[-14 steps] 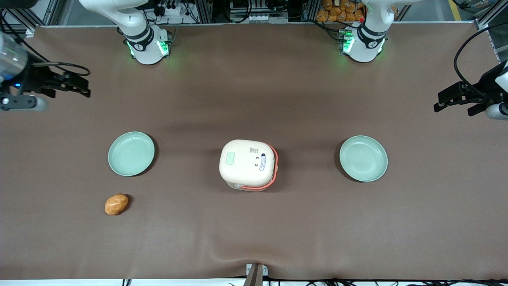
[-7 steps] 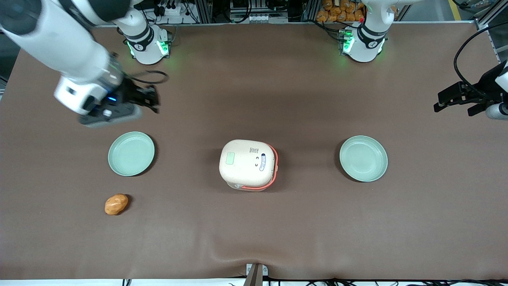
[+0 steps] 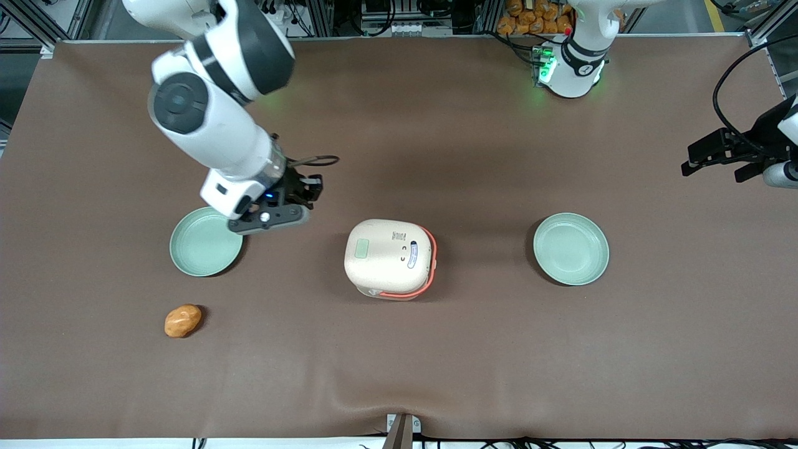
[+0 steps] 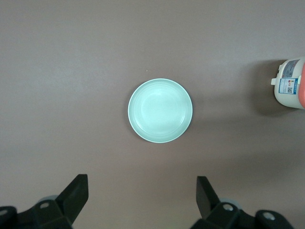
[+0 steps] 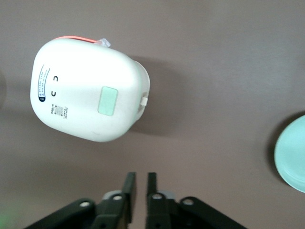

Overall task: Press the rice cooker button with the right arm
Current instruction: 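Move the right gripper over the white rice cooker's lid button, then press down on the rice cooker's lid button with the right gripper, then lift the right gripper as the rice cooker lid springs open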

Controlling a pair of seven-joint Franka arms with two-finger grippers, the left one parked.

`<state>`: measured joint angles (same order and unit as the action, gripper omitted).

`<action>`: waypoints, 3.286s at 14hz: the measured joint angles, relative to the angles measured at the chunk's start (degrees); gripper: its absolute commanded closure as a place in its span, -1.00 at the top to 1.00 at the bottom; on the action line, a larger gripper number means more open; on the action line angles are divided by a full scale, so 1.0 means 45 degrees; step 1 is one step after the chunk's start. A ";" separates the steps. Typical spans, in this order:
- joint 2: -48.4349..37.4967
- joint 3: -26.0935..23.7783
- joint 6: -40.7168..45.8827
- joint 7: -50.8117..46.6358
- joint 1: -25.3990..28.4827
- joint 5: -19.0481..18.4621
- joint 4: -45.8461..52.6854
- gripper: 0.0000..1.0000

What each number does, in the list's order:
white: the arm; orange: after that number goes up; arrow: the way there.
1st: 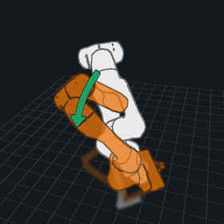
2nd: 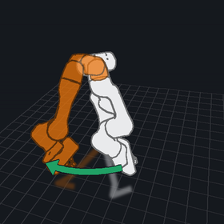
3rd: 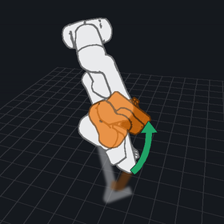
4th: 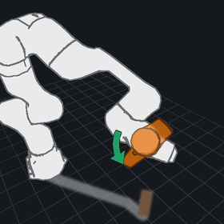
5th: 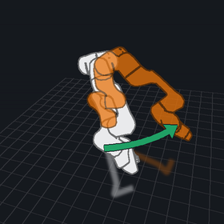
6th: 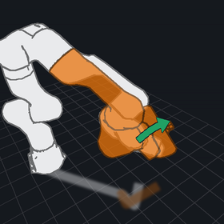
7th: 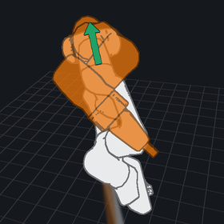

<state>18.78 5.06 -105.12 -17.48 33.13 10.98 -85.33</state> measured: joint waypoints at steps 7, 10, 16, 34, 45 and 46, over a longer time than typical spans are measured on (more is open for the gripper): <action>0.1861 0.0004 -0.3016 -0.0044 0.0702 0.0014 0.0029 -1.00; 0.2240 0.0092 -0.3335 -0.0049 0.0704 0.0014 0.0210 -1.00; 0.2754 0.0114 -0.3741 -0.0625 0.0929 0.0023 0.0575 -1.00; 0.3299 0.0158 -0.3937 -0.0714 0.1118 0.0267 0.0718 -1.00; 0.2339 0.0497 -0.0962 -0.0714 0.0587 0.1343 0.2718 1.00; 0.2102 0.0501 -0.0869 -0.0714 0.0495 0.1343 0.2726 1.00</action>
<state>28.24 7.31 -109.03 -20.70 35.36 17.02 -73.07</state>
